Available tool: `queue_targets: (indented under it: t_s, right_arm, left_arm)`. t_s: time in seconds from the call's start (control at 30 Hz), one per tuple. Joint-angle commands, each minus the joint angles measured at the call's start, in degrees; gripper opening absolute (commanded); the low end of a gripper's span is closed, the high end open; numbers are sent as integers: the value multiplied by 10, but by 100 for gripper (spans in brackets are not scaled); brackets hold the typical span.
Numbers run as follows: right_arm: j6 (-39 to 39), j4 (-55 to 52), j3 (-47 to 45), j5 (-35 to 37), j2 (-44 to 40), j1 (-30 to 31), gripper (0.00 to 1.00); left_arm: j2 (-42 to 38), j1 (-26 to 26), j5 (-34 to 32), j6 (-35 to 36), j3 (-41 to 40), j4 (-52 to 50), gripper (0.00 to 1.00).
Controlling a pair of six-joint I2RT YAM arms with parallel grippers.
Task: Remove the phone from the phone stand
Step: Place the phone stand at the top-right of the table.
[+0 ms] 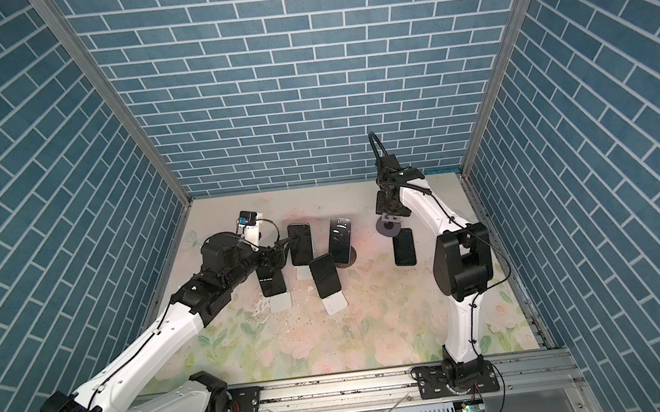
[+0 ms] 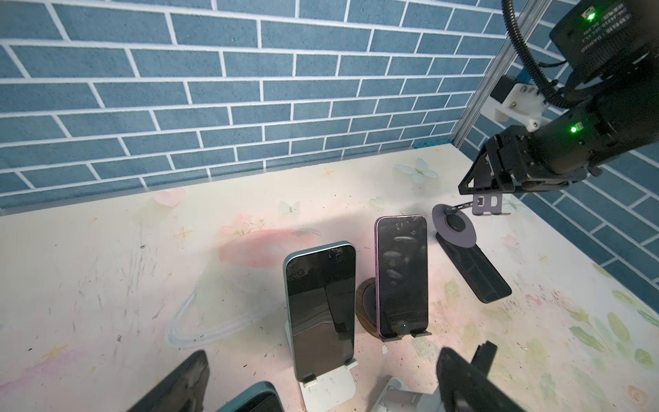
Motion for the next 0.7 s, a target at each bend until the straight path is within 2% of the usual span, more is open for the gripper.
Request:
queue_targets:
  t_s: [0.0, 0.33, 0.67]
  right_arm:
    - [-39, -35, 59, -23, 36, -20, 46]
    - [-83, -59, 180, -45, 143, -67, 46]
    - [-127, -74, 255, -35, 203, -84, 46]
  left_arm:
    - [11, -4, -8, 8, -1, 12, 100]
    - [29, -3, -18, 14, 12, 13, 100]
    - [34, -4, -30, 23, 29, -7, 100]
